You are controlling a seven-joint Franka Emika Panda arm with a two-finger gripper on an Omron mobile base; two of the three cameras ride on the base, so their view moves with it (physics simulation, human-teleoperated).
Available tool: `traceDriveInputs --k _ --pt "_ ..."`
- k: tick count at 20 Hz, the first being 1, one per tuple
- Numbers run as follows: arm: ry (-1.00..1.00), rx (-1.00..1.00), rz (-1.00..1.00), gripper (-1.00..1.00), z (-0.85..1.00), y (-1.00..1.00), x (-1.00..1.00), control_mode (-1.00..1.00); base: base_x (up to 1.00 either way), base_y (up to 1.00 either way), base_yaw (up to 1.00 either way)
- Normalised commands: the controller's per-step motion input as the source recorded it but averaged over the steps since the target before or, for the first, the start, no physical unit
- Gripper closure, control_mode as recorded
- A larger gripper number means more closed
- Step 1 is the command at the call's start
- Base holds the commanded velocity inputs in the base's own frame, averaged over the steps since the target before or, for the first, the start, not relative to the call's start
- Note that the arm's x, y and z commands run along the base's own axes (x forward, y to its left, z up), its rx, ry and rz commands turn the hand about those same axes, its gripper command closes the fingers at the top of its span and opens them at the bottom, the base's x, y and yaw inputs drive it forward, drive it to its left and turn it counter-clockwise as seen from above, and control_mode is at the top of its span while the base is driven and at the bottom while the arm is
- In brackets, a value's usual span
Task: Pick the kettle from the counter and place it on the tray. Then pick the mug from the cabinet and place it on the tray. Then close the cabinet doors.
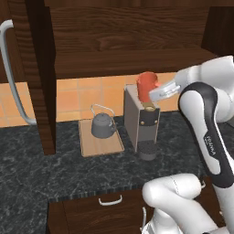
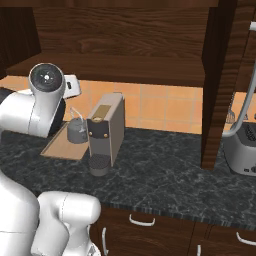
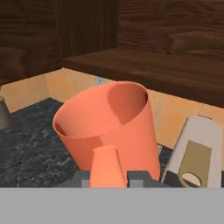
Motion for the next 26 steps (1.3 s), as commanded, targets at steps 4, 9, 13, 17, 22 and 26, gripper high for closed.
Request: traceDriveInputs --k 4,9,13,17,22,26 --pt "0.00 -0.14 0.20 1.00 -0.68 0.53 -0.24 -1.00 0.00 0.00 0.00" --pt "0.02 -0.07 0.14 1.00 -0.61 0.45 -0.04 -1.00 0.00 0.00 0.00" --pt "0.17 0.00 0.01 1.00 -0.35 0.39 0.12 -1.00 0.00 0.00 0.00" --pt "0.15 0.00 0.00 1.00 -0.41 0.34 0.30 -1.00 0.00 0.00 0.00" --pt "0.12 0.00 0.00 1.00 -0.50 0.19 0.33 -1.00 0.00 0.00 0.00" --pt "0.15 0.00 0.00 1.00 -0.45 0.16 0.33 -1.00 0.00 0.00 0.00"
